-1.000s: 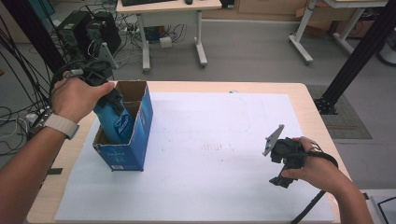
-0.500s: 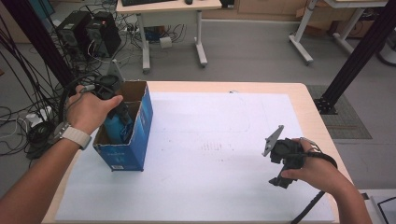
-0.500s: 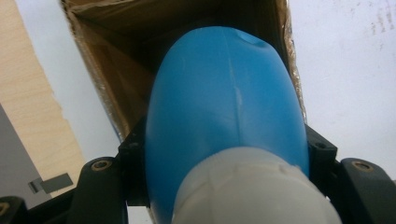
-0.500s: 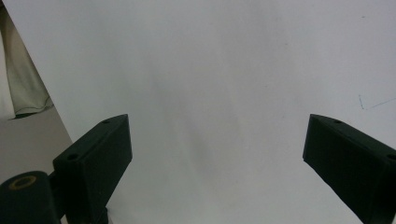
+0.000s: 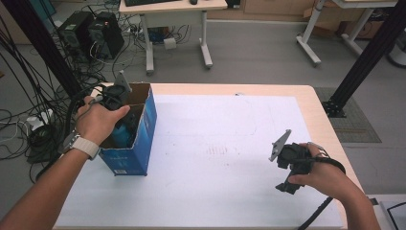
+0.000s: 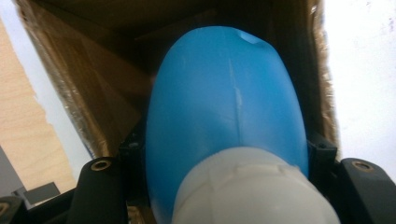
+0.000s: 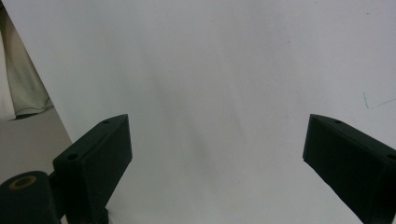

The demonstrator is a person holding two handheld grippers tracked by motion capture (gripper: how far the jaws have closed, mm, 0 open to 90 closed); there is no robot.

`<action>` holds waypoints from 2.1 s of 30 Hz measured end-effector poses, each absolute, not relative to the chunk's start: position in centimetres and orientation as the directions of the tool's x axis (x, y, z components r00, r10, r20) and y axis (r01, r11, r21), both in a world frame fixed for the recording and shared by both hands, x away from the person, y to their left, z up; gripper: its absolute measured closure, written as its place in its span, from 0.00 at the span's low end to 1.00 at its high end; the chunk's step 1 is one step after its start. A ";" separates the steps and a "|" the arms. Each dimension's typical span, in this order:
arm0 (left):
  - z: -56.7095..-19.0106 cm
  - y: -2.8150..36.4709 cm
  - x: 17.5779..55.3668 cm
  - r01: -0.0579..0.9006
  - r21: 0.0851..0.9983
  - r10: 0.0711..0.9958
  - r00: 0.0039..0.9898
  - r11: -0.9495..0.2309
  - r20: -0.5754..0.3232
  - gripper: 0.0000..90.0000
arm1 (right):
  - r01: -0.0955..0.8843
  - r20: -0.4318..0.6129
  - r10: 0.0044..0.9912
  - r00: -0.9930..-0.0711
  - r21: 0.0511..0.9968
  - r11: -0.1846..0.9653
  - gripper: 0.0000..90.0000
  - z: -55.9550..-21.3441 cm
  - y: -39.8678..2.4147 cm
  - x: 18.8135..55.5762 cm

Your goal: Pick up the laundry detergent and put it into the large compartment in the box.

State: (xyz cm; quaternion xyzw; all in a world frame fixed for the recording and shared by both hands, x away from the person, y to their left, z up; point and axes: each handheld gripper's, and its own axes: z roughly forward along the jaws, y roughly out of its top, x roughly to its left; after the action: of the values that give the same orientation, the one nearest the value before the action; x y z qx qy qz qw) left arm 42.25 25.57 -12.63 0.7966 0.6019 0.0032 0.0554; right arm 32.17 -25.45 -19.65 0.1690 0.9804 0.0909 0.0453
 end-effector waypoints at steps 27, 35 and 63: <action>-13.9 25.6 42.3 0.957 0.096 0.960 0.277 -0.272 -0.042 0.42 | 0.324 -0.059 0.340 -0.938 0.193 0.926 0.09 -19.6 -25.3 32.1; -14.0 26.1 42.0 0.957 0.112 0.960 0.274 -0.267 -0.053 0.42 | 0.320 -0.060 0.337 -0.940 0.194 0.927 0.09 -19.6 -25.4 32.0; -7.0 28.8 38.5 0.855 0.267 0.881 0.471 -0.444 -0.044 0.10 | 0.317 -0.063 0.335 -0.940 0.199 0.927 0.09 -19.5 -25.3 31.9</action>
State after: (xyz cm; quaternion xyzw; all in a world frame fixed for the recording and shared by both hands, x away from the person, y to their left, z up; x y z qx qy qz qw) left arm 38.47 28.82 -7.03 0.8483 0.5117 0.0504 0.1269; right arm 31.94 -25.30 -19.45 0.1663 0.9805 0.0935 0.0481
